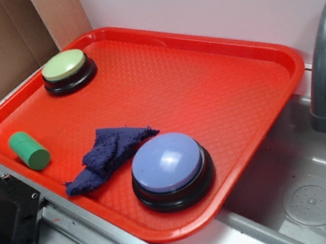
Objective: Push the green button.
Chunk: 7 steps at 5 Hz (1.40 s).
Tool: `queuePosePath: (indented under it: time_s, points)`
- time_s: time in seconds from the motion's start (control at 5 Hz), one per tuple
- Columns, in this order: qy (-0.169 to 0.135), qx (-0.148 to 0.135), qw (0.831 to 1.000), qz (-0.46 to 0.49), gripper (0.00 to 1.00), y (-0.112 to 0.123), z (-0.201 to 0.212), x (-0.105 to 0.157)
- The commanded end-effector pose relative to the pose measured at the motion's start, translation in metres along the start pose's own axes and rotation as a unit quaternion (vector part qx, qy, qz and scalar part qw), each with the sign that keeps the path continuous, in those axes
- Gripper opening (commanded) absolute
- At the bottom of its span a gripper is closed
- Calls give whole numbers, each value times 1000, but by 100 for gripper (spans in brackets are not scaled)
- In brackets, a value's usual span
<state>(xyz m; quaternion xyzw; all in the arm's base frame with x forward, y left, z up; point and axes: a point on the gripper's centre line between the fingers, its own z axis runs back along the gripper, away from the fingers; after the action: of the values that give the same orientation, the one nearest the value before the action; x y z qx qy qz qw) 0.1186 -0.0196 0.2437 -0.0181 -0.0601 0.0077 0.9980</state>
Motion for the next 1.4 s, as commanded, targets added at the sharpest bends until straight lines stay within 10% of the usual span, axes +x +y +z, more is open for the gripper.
queuePosePath:
  time_s: [0.0,0.2,0.6,1.2]
  points:
    - [0,0,1000,0,100,0,0,0]
    - [26,2,996,84,100,44,-41,46]
    - [-56,15,972,228,100,85,-110,131]
    - [-29,51,964,260,100,165,-165,135]
